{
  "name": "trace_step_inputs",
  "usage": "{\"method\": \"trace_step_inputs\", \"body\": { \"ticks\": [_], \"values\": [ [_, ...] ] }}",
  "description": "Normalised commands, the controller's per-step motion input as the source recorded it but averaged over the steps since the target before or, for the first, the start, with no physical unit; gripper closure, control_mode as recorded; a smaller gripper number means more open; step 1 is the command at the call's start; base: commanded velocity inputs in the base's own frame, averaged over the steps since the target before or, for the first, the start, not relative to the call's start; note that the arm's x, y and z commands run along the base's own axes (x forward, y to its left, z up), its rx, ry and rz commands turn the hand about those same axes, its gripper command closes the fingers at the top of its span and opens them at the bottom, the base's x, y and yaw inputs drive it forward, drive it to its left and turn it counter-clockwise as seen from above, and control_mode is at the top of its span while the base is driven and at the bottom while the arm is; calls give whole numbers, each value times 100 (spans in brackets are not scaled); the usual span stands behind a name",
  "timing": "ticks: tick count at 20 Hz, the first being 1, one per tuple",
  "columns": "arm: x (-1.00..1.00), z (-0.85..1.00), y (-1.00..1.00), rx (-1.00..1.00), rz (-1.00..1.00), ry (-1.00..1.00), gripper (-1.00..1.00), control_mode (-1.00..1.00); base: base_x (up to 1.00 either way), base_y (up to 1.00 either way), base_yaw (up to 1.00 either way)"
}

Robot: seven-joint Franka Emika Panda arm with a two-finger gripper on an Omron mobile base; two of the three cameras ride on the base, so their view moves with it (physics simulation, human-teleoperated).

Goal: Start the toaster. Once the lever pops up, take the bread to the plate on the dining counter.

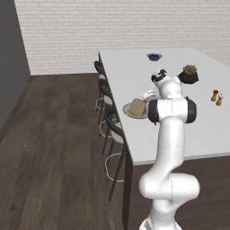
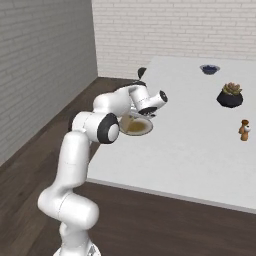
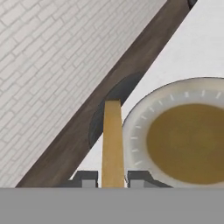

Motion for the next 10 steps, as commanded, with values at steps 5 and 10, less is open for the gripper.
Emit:
{"method": "trace_step_inputs", "body": {
  "ticks": [5,10],
  "values": [
    [29,-4,-2,0,0,0,100,-100,0,0,0],
    [44,-1,-10,0,0,0,100,-100,0,0,0]
  ]
}}
